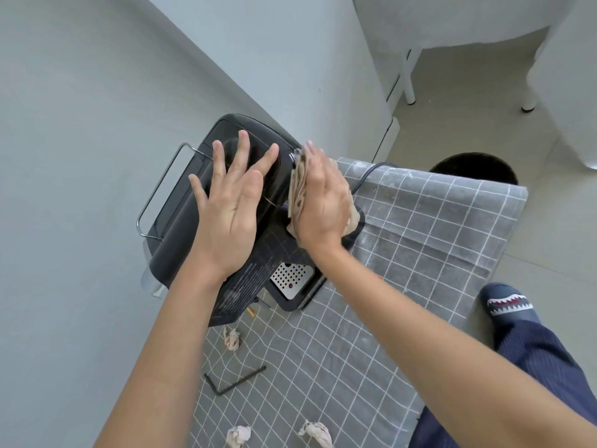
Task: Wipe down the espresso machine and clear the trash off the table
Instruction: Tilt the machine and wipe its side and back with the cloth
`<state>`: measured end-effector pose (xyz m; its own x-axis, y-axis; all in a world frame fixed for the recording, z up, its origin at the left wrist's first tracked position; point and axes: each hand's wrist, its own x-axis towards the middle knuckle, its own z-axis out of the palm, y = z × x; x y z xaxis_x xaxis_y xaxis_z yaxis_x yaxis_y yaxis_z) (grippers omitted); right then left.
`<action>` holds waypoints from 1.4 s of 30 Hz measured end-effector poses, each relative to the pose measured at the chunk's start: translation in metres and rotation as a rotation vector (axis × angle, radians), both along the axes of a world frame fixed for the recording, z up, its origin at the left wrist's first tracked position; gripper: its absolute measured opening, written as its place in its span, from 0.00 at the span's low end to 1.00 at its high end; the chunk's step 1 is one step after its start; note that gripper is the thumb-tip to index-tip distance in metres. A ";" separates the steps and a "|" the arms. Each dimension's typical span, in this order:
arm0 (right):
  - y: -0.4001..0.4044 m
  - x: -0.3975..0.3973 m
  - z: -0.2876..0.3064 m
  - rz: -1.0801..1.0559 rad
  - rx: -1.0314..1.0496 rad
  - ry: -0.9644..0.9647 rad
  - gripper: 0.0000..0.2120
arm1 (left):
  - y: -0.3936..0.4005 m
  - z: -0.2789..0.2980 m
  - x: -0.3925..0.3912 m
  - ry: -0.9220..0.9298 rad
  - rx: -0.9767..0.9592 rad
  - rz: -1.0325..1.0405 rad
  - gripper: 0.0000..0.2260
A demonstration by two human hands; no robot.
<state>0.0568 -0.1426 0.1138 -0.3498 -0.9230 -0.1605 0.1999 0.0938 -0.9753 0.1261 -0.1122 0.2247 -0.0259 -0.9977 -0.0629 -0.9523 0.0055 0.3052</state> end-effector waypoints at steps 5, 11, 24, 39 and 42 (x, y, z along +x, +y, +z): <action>0.007 0.005 -0.019 -0.054 0.130 -0.097 0.30 | 0.000 0.001 -0.001 -0.004 -0.001 -0.005 0.21; 0.058 0.024 0.000 0.064 -0.023 0.004 0.39 | -0.001 -0.001 0.000 -0.020 -0.007 -0.011 0.21; 0.000 -0.003 -0.082 0.041 0.109 0.003 0.30 | -0.001 0.000 -0.001 -0.006 -0.015 -0.011 0.20; 0.070 0.012 -0.037 0.204 0.539 -0.270 0.34 | -0.001 -0.002 0.001 -0.052 -0.043 -0.025 0.21; 0.078 -0.013 -0.024 0.234 0.397 -0.199 0.18 | -0.001 -0.001 0.001 -0.069 -0.052 -0.030 0.21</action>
<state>0.0435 -0.0651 0.0900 -0.0674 -0.8275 -0.5574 0.3074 0.5143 -0.8007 0.1269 -0.1130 0.2236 -0.0536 -0.9985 -0.0135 -0.9703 0.0489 0.2370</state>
